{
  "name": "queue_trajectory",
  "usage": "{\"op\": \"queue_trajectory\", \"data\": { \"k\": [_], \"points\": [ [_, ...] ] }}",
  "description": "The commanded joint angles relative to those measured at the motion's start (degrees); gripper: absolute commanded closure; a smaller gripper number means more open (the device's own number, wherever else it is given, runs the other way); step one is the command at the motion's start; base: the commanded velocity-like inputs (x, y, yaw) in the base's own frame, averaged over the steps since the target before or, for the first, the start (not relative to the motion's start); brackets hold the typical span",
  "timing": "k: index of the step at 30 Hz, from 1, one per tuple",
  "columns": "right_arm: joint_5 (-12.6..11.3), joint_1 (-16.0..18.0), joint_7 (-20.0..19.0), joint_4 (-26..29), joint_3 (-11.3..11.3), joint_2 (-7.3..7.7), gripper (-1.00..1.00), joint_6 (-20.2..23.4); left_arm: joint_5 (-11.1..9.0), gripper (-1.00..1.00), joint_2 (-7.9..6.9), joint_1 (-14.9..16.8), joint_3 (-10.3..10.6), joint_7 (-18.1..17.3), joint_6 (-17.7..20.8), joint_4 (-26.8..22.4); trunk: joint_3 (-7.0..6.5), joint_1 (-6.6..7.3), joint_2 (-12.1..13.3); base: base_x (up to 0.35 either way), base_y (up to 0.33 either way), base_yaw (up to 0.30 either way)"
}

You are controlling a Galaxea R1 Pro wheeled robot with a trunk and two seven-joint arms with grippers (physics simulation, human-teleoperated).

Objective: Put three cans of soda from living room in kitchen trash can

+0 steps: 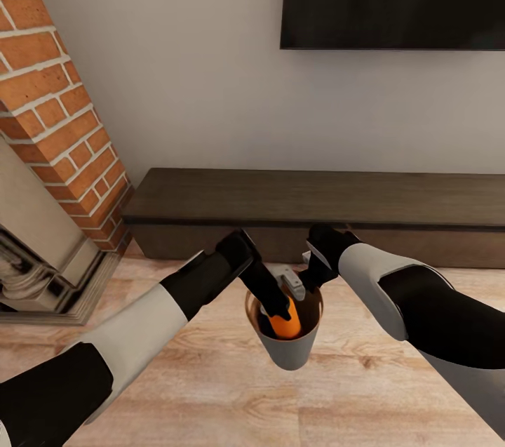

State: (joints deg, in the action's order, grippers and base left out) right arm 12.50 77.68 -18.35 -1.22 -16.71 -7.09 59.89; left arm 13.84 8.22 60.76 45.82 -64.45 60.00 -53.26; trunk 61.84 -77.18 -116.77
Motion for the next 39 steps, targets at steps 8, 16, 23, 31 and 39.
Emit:
{"op": "queue_trajectory", "data": {
  "k": [8, 16, 23, 31, 39],
  "points": [
    [-0.8, 0.0, -0.2, 0.0, 0.7, -0.06, 1.0, 0.1, 0.0, 1.0, 0.04, -1.3, 0.3, 0.4, 0.0, 0.1, 0.0, 0.0, 0.0, 0.0, 0.0, 0.0],
    [-0.8, 0.0, -0.2, 0.0, 0.7, -0.09, 1.0, 0.1, 0.0, 1.0, 0.04, -2.2, 0.5, 0.5, 0.0, 0.1, 0.0, 0.0, 0.0, 0.0, 0.0, 0.0],
    [-0.8, 0.0, -0.2, 0.0, 0.7, -0.43, 1.0, 0.1, 0.1, 1.0, 0.04, -2.5, 1.6, 0.5, 0.0, 0.1, 0.0, 0.0, 0.0, 0.0, 0.0, 0.0],
    [-0.8, 0.0, -0.2, 0.0, 0.8, -0.47, 1.0, 0.1, 0.1, -1.0, 0.01, -2.6, 1.9, 0.5, 0.0, 0.1, 0.0, 0.0, 0.0, 0.0, 0.0, 0.0],
    [-0.7, 0.0, -0.2, -0.1, 0.8, -0.47, 1.0, 0.1, 0.0, -1.0, -0.05, -2.6, 1.9, 0.5, 0.0, 0.0, 0.0, 0.0, 0.0, 0.0, 0.0, 0.0]
  ]
}}
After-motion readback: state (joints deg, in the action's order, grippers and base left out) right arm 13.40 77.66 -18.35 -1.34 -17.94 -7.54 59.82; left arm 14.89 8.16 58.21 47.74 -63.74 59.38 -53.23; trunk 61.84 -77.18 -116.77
